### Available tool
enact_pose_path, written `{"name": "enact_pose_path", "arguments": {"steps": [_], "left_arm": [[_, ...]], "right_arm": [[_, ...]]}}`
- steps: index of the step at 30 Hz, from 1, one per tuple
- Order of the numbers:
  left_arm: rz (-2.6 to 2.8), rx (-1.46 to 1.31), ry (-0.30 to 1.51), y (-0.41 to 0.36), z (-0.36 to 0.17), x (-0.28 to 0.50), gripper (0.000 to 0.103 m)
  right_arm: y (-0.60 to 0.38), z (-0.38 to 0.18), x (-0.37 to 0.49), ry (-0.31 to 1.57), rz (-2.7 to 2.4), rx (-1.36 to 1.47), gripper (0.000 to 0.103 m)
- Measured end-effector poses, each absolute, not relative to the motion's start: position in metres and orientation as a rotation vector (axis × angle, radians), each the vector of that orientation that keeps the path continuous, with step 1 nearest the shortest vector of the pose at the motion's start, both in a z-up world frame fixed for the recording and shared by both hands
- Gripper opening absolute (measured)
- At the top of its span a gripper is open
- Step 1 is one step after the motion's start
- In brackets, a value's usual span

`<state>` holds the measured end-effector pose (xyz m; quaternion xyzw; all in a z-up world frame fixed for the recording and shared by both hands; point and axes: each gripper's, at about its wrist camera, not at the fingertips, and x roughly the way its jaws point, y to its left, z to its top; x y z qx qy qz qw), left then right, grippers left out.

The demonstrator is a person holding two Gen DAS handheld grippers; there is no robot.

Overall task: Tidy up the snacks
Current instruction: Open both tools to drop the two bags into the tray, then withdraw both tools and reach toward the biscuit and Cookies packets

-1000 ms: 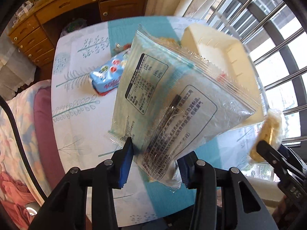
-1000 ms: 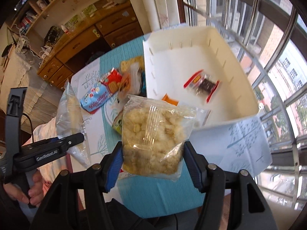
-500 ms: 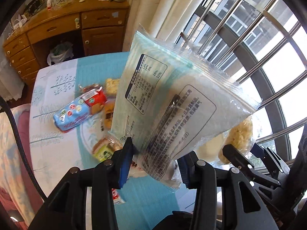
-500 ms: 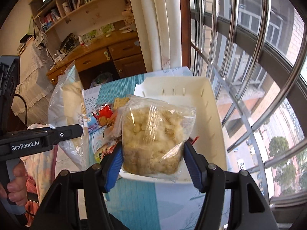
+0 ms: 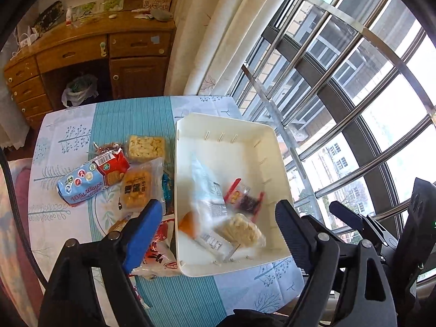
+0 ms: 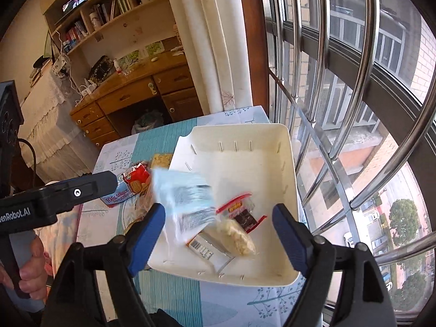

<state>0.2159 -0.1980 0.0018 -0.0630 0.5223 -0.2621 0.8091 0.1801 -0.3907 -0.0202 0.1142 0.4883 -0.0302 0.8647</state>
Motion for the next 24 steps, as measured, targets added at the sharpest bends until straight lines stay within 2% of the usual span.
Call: {"name": "enact_pose_path", "arguments": {"steps": [9,24], "left_arm": [[-0.515,-0.178,1.084,-0.159,0.004,0.200,0.084],[-0.403,-0.172,1.152,-0.060,-0.019,0.177,0.084]], "right_arm": [[-0.369,-0.024,0.175,1.037,-0.012,0.261,0.082],[-0.292,-0.038,0.159,1.088,0.019,0.318,0.082]]}}
